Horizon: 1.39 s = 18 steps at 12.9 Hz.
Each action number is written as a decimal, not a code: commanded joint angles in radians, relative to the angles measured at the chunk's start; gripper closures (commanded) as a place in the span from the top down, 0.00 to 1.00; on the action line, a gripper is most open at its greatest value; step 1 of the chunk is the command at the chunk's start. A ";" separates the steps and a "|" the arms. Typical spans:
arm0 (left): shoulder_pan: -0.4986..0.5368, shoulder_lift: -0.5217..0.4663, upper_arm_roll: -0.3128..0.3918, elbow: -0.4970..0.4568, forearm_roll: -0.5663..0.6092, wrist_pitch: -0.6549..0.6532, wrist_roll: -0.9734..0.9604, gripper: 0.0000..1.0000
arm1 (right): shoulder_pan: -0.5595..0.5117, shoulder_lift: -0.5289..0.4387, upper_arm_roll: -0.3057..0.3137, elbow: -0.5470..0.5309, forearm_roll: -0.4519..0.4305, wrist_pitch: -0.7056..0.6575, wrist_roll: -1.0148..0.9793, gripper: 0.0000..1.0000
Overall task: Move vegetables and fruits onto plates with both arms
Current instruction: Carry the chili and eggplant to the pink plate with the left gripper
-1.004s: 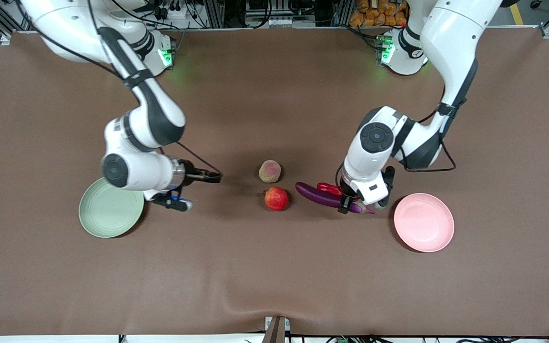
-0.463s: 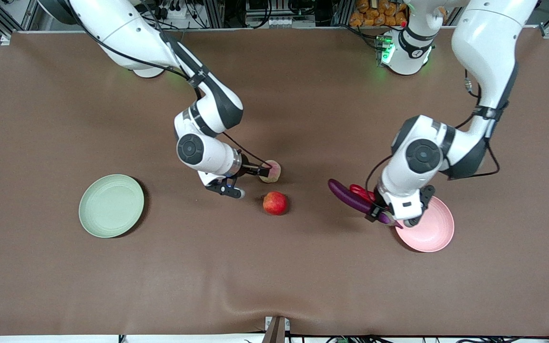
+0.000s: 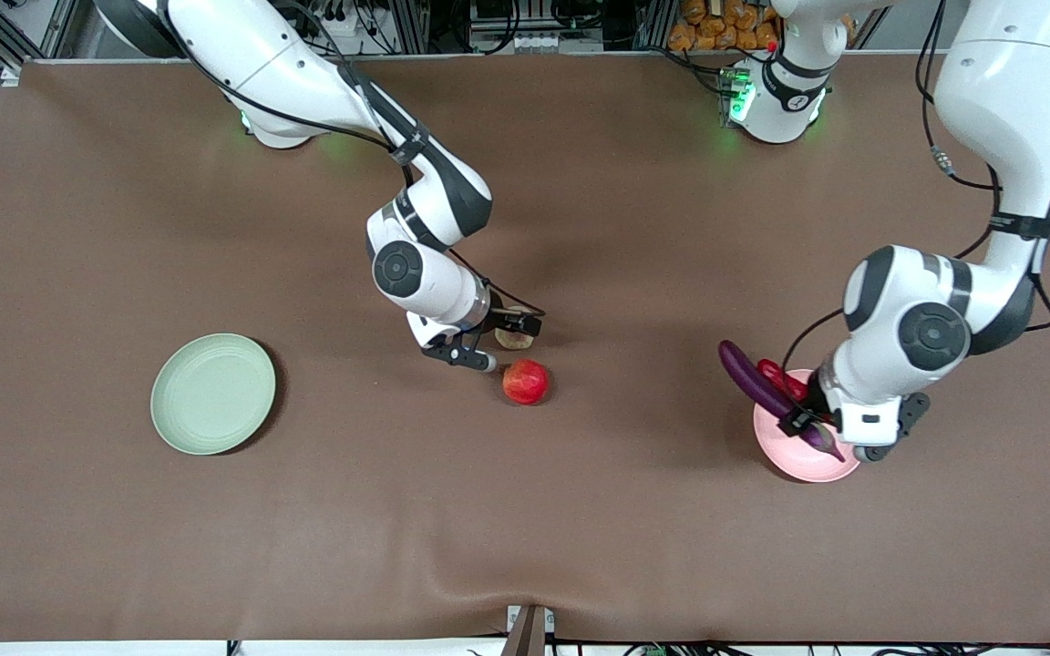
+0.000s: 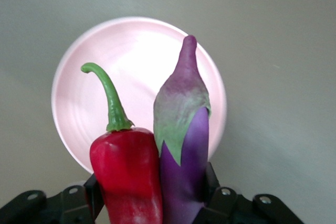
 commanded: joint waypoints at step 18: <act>0.101 0.118 -0.009 0.157 -0.118 -0.031 0.206 1.00 | -0.363 -0.232 -0.387 0.013 -0.029 -0.652 -0.746 0.15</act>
